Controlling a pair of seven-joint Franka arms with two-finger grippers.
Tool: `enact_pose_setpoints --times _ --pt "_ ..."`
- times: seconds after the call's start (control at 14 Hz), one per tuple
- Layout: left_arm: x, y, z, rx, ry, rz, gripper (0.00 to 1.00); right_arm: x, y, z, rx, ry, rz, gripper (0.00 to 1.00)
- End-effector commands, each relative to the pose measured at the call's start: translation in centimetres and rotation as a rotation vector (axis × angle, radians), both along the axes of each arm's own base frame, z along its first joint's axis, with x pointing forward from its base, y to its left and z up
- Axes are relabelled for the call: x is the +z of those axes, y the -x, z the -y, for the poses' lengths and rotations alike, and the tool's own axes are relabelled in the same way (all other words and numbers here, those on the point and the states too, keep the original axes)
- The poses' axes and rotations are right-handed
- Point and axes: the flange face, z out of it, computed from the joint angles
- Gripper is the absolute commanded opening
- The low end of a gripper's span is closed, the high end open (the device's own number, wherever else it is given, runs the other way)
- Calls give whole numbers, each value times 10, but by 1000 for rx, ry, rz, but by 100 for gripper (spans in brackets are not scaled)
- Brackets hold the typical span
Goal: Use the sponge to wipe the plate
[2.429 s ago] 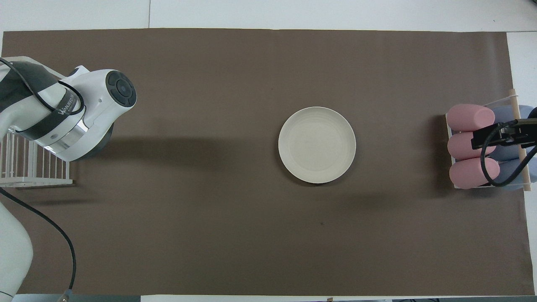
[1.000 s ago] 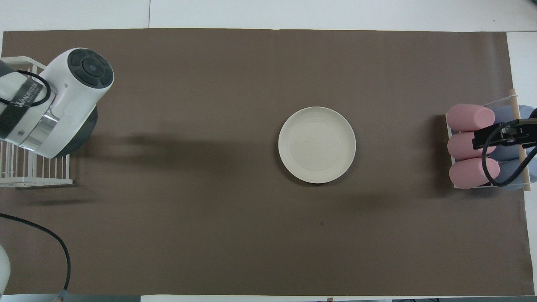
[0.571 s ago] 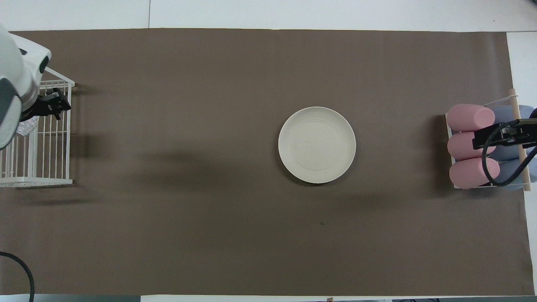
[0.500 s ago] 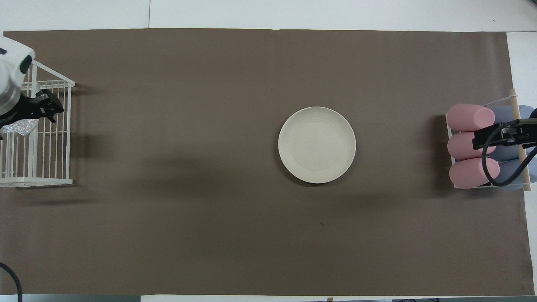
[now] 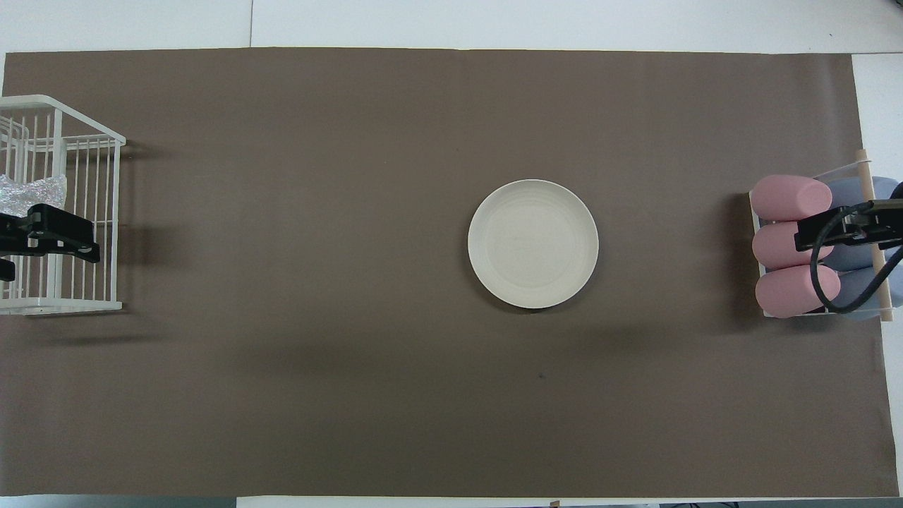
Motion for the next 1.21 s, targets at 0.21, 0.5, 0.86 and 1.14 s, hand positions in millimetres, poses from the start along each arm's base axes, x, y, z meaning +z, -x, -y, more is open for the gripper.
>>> enact_pose_setpoints --times 0.21,0.5,0.86,1.14 --pt "6 -8 12 -39 15 30 100 -1 4 4 1 14 2 100" --pt "5 -9 9 -102 16 32 100 -1 4 4 1 14 2 100" --pt "6 -10 9 -83 30 45 100 -1 4 4 0 15 2 100" --pt "6 -11 8 -81 30 46 100 -1 4 4 0 15 2 100"
